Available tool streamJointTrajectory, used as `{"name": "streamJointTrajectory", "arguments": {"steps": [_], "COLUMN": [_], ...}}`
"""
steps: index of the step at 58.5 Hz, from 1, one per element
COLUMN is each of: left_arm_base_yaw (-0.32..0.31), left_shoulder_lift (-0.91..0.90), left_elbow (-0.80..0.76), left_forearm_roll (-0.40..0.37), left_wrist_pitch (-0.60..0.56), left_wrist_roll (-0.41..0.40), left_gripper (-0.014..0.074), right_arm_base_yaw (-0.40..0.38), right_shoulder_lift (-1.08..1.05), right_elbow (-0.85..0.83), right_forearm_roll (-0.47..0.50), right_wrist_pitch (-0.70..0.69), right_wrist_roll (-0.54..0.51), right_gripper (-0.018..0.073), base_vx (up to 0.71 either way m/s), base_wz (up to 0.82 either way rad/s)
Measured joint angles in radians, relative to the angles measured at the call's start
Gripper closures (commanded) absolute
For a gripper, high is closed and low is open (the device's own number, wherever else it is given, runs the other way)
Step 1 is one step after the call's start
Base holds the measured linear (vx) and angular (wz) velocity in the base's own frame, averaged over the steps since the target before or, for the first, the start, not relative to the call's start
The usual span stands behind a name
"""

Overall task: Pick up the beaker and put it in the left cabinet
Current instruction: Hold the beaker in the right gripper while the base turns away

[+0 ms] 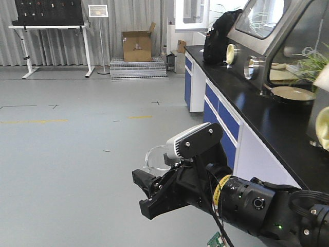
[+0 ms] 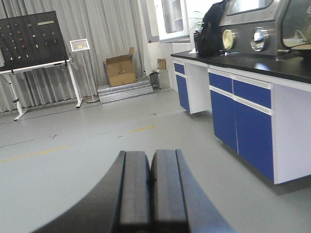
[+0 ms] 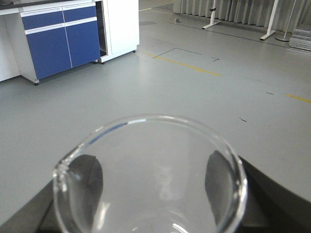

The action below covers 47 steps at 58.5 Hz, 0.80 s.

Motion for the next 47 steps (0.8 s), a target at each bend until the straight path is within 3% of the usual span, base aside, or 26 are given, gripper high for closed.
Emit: {"name": "streamJointTrajectory", "arguments": {"steps": [47], "left_arm_base_yaw": [0.0], "left_shoulder_lift": [0.0], "left_elbow": [0.0], "left_forearm_roll": [0.0], "left_wrist_pitch": [0.0], "left_wrist_roll": [0.0], "left_gripper": [0.0595], "right_arm_base_yaw": [0.0], "right_shoulder_lift": [0.0], "right_elbow": [0.0], "right_forearm_roll": [0.0], "right_wrist_pitch": [-0.002], "right_wrist_roll": [0.0], "right_gripper": [0.0498], "base_vx": [0.49], "base_wz": [0.14]}}
